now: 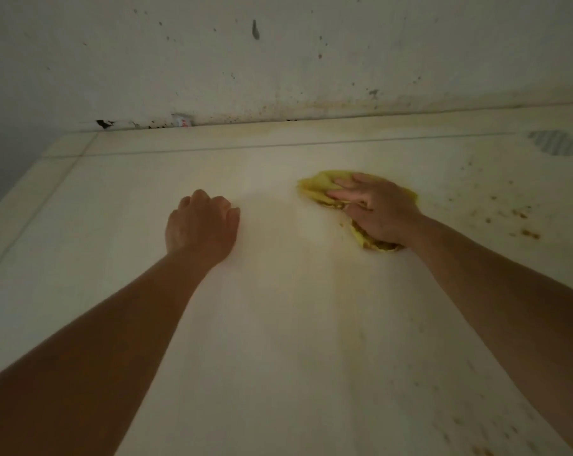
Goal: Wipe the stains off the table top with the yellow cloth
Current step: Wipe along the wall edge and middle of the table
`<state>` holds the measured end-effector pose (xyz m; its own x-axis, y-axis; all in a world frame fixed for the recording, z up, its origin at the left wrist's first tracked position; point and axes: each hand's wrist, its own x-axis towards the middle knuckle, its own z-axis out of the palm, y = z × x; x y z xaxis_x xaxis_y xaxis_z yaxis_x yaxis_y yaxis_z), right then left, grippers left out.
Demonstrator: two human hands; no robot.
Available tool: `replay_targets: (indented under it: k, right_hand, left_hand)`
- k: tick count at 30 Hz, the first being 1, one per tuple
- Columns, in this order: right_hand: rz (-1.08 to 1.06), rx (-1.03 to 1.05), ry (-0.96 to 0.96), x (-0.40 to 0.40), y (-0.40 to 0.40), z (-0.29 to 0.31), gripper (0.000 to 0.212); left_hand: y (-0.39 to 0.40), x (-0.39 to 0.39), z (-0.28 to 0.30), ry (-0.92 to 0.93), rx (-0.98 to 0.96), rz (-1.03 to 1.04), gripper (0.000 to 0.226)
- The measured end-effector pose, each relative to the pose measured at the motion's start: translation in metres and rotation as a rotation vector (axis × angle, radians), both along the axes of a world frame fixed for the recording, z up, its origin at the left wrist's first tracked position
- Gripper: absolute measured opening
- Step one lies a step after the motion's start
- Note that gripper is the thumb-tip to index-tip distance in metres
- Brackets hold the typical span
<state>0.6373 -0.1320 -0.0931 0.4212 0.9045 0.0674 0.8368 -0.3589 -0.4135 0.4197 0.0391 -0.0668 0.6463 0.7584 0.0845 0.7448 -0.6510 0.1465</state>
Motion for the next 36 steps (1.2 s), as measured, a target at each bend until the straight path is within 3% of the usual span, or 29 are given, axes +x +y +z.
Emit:
replay_targets:
  k: [7, 12, 23, 32, 36]
  right_hand:
    - [0.078, 0.162, 0.337, -0.102, -0.069, 0.010, 0.033]
    - [0.076, 0.177, 0.353, -0.179, -0.121, 0.017, 0.025]
    - [0.109, 0.142, 0.360, -0.293, -0.222, 0.018, 0.019]
    - [0.118, 0.127, 0.369, -0.322, -0.292, 0.012, 0.019]
    - [0.005, 0.156, 0.377, -0.310, -0.322, 0.010, 0.017]
  left_hand:
    - [-0.094, -0.061, -0.015, -0.236, -0.119, -0.142, 0.032]
    - [-0.154, -0.108, -0.013, -0.349, -0.156, -0.169, 0.034]
    - [-0.238, -0.160, -0.005, -0.364, -0.348, -0.146, 0.039]
    - [-0.288, -0.158, -0.011, -0.399, -0.385, -0.186, 0.036]
    - [-0.288, -0.159, -0.019, -0.376, -0.321, -0.207, 0.035]
